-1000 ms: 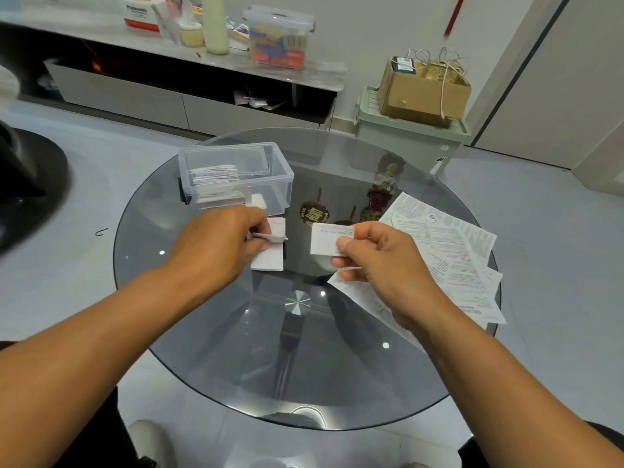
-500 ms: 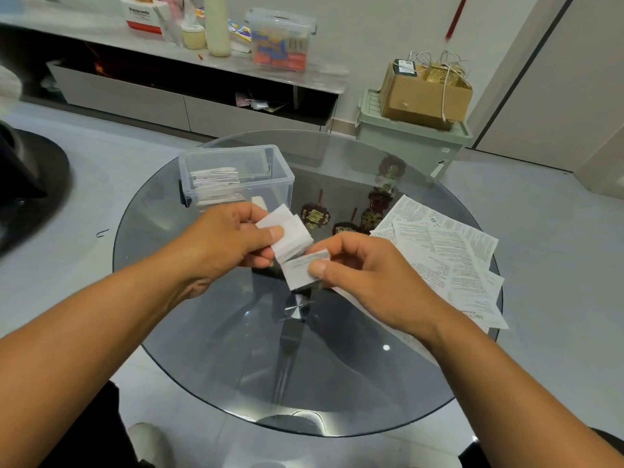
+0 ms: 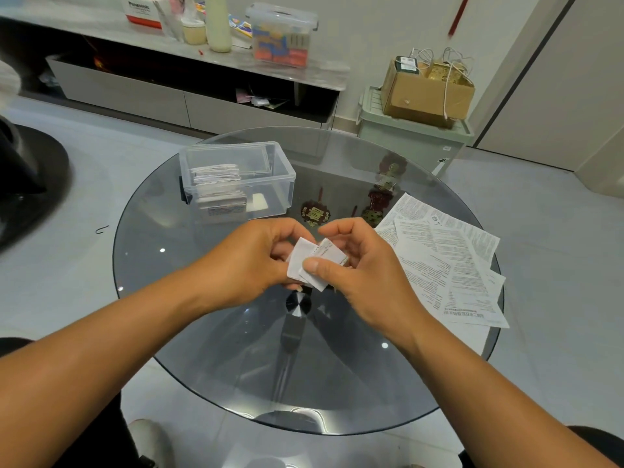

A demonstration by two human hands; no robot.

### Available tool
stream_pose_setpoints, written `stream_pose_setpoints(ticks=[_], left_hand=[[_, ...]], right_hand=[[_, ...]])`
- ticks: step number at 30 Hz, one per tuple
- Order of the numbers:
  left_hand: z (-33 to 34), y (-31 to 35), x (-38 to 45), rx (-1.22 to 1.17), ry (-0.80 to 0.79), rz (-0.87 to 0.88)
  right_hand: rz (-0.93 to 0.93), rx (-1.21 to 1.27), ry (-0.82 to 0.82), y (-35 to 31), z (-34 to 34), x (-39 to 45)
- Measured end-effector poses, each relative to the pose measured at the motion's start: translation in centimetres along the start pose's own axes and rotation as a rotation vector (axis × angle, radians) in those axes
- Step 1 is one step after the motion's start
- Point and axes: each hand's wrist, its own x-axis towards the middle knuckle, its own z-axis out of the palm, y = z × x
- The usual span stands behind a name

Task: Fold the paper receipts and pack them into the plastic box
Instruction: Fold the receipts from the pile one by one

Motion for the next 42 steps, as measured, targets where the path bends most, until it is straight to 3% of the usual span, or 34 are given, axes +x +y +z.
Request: stream_pose_setpoints(ticks=[4,8,10,14,18,22,26,30,36,42], left_hand=[[0.0,0.0,0.1,0.021,-0.04,-0.009],[-0.8,0.9,-0.2,-0.151,-0.175,-0.119],[-0.6,0.8,0.1,-0.233,-0.11,-0.157],[0.2,-0.1,0.7,-0.35,0.063,-0.219],[1.3,-0.1,0.8,-0.568,0.147,-0.268],[2.4,-0.3,0.9,-0.719,0.182,-0.263],[2.9,-0.3,1.0,-0.864,0.181,-0.205],[3.4,-0.3,1.2,-0.752,0.178,-0.166],[2.2,-0.4,1.7,-0.608,0.303,-0.146],[1.5,-0.1,1.9,-0.893,0.388,-0.179]], right_hand=[[-0.018,-0.04,0.024,0.1,0.3,0.0],[0.027,-0.084,0.098,0.3,0.1,0.4],[0.05,-0.043,0.106,0.1,0.1,0.3],[0.184,0.179,0.131,-0.6,0.4,0.2],[0.384,0.748,0.137,-1.0,0.7,0.2],[0.414,0.994,0.137,-0.9,1.3,0.0],[0.354,0.972,0.204,-0.9,1.8,0.0],[0.285,0.755,0.21,-0.9,1.6,0.3],[0.368,1.103,0.24,-1.3,0.5,1.2],[0.311,0.903,0.248,-1.2,-1.4,1.7]])
